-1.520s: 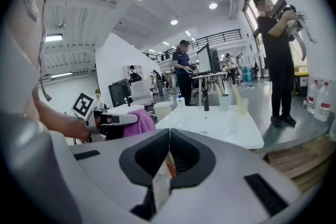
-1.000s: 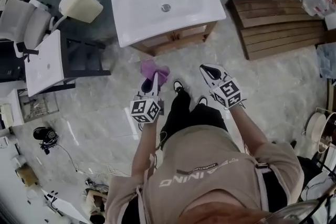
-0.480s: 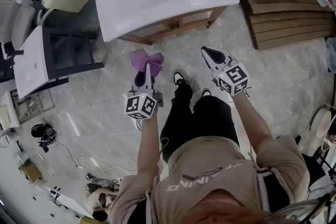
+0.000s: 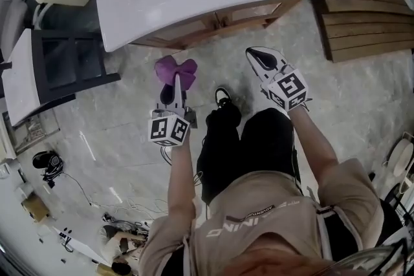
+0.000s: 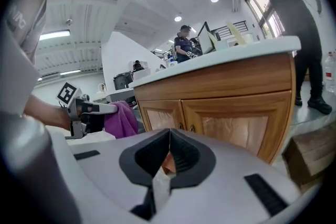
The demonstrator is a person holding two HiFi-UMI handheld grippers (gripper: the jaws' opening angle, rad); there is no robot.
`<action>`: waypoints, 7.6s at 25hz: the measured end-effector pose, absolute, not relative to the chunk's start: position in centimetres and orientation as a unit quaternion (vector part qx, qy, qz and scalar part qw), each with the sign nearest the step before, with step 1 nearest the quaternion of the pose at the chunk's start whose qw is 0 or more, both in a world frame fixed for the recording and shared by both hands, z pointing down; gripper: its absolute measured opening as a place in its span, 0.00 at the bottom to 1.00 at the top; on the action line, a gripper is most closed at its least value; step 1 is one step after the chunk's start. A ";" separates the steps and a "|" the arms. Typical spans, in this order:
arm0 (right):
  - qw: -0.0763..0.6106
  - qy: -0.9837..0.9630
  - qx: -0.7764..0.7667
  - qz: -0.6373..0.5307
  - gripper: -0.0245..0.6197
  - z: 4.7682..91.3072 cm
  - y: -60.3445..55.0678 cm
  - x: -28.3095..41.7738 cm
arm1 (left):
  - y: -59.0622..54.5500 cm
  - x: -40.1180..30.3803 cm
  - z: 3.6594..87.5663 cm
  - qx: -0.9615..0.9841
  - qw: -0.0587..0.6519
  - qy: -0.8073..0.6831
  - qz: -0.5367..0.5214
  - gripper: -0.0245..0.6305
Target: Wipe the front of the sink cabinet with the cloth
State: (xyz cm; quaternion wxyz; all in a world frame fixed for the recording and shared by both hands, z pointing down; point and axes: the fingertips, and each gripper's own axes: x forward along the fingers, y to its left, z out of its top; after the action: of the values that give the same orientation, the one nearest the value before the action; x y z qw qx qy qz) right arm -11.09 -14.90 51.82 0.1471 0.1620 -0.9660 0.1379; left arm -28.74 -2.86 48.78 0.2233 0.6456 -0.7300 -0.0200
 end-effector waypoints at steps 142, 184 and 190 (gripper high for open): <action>0.055 -0.975 0.208 0.047 0.06 68.3 -18.8 -4.2 | -17.7 -16.8 55.9 0.787 -0.011 -0.617 0.015 0.09; 0.101 -0.976 0.186 0.057 0.06 72.2 -16.9 -6.9 | -13.4 -36.9 60.7 0.595 0.020 -0.803 -0.030 0.09; 0.097 -0.971 0.211 0.061 0.06 72.3 -17.2 -4.6 | -16.2 -31.8 61.2 0.641 0.028 -0.766 -0.032 0.09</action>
State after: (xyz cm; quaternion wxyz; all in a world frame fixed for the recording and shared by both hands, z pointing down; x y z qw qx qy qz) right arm -4.60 -17.23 72.34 0.0968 0.2107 -0.9708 0.0612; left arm -31.77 -16.19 61.19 0.0275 0.6414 -0.7660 -0.0324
